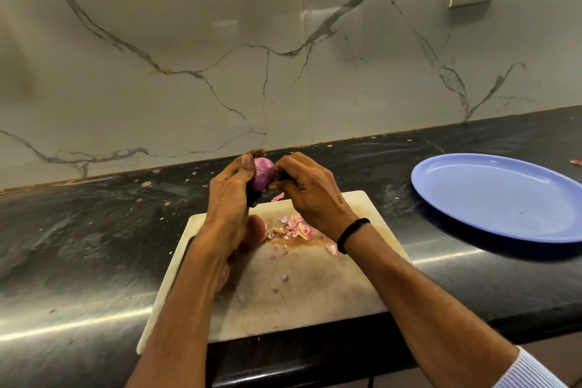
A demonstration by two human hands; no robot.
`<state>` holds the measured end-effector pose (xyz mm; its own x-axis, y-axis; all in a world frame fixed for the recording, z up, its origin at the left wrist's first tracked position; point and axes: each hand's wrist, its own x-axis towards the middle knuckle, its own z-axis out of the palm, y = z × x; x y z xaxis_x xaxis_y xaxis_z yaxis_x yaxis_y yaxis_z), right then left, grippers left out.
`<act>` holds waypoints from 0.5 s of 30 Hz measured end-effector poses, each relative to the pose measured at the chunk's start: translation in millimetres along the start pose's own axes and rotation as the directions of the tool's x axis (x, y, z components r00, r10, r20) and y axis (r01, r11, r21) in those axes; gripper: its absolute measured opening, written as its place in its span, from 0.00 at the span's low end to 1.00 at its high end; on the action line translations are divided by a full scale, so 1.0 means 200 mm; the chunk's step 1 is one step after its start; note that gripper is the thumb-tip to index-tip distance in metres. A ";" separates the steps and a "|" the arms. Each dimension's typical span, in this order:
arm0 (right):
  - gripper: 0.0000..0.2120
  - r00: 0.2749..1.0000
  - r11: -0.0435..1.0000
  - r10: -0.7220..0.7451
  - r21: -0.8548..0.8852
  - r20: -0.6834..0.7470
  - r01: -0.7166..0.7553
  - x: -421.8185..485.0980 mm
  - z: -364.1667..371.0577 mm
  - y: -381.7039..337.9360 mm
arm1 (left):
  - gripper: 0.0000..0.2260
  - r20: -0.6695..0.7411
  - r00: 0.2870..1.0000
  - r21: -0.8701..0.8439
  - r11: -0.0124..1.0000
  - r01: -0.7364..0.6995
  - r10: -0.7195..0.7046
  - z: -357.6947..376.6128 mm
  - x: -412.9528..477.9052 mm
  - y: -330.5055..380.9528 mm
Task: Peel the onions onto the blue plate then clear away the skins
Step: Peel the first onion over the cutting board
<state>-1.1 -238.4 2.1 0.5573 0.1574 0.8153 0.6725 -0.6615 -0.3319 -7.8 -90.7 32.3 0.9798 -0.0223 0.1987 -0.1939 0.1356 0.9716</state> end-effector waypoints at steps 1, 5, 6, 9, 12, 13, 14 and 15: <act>0.03 1.000 1.000 0.005 0.006 -0.003 -0.005 0.00 0.00 0.00 | 0.11 0.001 1.000 -0.004 1.000 0.002 -0.002 0.00 0.00 0.00; 0.04 0.999 0.999 0.008 0.047 -0.050 -0.006 0.00 0.01 -0.01 | 0.11 -0.009 1.000 -0.027 1.000 -0.002 0.002 0.00 -0.01 0.01; 0.05 0.998 0.998 0.013 0.061 -0.068 -0.008 0.00 0.01 -0.01 | 0.11 -0.009 1.000 -0.034 0.999 -0.002 0.001 0.00 -0.01 0.02; 0.10 0.992 0.996 0.030 0.092 -0.122 -0.019 0.01 0.00 -0.02 | 0.11 -0.013 1.000 -0.039 0.999 0.004 -0.005 0.01 -0.01 0.03; 0.10 0.989 0.997 0.024 0.080 -0.146 -0.012 0.02 -0.01 -0.02 | 0.11 -0.008 1.000 -0.004 1.000 -0.004 0.004 0.01 -0.01 0.02; 0.09 0.989 0.997 0.020 0.080 -0.148 -0.009 0.02 -0.01 -0.01 | 0.11 -0.002 1.000 0.006 1.000 -0.011 0.011 0.01 -0.01 0.02; 0.09 0.989 0.996 0.021 0.084 -0.148 -0.009 0.02 0.00 -0.01 | 0.11 0.002 1.000 0.013 1.000 -0.019 0.019 0.01 -0.01 0.02; 0.09 0.989 0.996 0.022 0.086 -0.147 -0.010 0.02 0.00 -0.01 | 0.11 0.003 1.000 0.018 0.999 -0.026 0.026 0.01 -0.01 0.02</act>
<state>-0.9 -236.9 5.8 0.4944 0.0331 0.8686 0.7063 -0.5977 -0.3793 -11.2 -91.4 35.1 0.9742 -0.0215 0.2245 -0.2205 0.1181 0.9682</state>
